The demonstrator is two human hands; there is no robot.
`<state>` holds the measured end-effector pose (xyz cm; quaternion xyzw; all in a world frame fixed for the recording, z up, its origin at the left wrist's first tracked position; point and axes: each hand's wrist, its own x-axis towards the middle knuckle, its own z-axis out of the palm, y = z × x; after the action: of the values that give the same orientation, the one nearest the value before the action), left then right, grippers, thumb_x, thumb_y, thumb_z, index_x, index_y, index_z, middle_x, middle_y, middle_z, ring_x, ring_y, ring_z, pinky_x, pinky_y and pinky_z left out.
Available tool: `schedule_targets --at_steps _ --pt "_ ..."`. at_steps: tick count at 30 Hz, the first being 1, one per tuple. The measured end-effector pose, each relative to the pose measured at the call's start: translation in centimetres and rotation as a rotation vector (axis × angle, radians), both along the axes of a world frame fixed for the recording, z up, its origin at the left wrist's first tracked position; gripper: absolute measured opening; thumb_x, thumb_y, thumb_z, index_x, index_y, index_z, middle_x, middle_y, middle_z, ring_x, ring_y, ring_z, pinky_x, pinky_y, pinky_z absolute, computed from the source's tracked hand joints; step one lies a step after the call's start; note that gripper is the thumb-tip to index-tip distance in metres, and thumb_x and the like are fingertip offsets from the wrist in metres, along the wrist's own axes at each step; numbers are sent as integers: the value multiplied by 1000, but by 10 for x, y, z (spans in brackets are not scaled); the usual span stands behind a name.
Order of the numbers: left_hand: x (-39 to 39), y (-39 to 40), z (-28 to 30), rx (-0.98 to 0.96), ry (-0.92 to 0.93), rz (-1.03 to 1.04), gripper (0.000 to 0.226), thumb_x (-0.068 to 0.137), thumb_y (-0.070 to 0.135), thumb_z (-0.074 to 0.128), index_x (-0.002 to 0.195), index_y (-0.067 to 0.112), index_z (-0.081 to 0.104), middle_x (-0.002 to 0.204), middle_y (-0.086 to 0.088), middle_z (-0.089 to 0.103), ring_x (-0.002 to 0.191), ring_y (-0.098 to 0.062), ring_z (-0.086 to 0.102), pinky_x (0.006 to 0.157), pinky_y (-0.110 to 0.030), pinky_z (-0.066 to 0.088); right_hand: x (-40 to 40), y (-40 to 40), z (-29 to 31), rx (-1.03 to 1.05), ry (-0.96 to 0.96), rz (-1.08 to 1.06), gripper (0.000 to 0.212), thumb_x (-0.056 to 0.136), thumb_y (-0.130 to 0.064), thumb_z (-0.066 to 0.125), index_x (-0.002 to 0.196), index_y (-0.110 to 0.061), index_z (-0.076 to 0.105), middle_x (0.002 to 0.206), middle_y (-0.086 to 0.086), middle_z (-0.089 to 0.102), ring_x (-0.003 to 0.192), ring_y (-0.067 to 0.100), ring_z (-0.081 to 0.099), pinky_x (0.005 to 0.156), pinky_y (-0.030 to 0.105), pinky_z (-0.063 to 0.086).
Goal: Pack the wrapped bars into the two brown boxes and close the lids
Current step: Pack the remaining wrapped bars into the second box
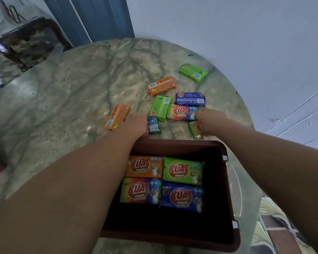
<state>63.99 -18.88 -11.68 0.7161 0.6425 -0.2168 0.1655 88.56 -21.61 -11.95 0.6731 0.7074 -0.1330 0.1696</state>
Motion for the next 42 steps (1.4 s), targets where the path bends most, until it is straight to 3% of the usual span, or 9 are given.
schedule_targets --at_steps 7,12,17,22,25,29,33,37,42 --pt "2 -3 2 53 -94 80 98 72 48 89 149 12 38 145 -17 49 129 -35 53 96 -42 48 -2 -8 0 30 130 -36 69 70 -52 88 116 -17 52 112 4 54 97 25 58 80 34 52" --pt "4 -9 14 320 -180 38 88 72 55 85 134 12 42 127 -14 59 112 -35 60 81 -39 45 -8 -12 30 183 344 -137 78 69 -60 79 125 -18 46 119 13 51 98 33 59 82 39 53" --pt "-7 -19 38 520 -283 56 84 76 58 77 134 9 42 126 -18 57 115 -38 56 92 -46 48 -32 -32 66 343 390 -120 76 72 -73 68 123 -22 44 106 7 60 96 31 60 83 44 52" --pt "-28 -52 61 696 -434 -5 75 77 66 73 133 23 47 115 -6 60 103 -28 58 83 -44 51 -56 -73 85 464 527 -154 79 67 -74 59 124 -21 46 100 2 56 90 29 60 77 42 52" --pt "-42 -93 69 780 -541 -82 73 81 60 73 137 24 45 118 -4 58 104 -24 57 84 -43 51 -61 -104 83 569 547 -148 69 73 -61 69 124 -18 49 109 5 61 97 32 61 80 43 51" --pt "-56 -142 63 714 -592 -213 75 78 52 76 138 22 43 122 0 57 107 -19 54 88 -38 48 -64 -143 75 528 486 -62 83 68 -73 59 132 -22 45 119 3 58 104 28 58 87 45 50" --pt "-63 -167 43 551 -524 -274 72 81 57 73 136 24 40 120 1 54 104 -18 52 87 -38 48 -64 -168 63 407 400 52 77 73 -67 67 135 -29 41 120 -5 55 106 21 58 90 42 51" --pt "-66 -174 26 538 -293 -468 69 88 67 60 139 28 36 119 1 52 103 -18 51 89 -39 48 -55 -176 53 292 253 117 83 74 -72 66 143 -34 41 131 -7 53 118 21 55 98 43 48" --pt "-65 -173 24 549 -223 -494 66 94 71 47 142 26 41 126 -4 52 109 -23 52 92 -41 49 -55 -173 50 232 199 143 85 76 -72 67 150 -37 41 133 -8 52 118 20 55 97 40 50"
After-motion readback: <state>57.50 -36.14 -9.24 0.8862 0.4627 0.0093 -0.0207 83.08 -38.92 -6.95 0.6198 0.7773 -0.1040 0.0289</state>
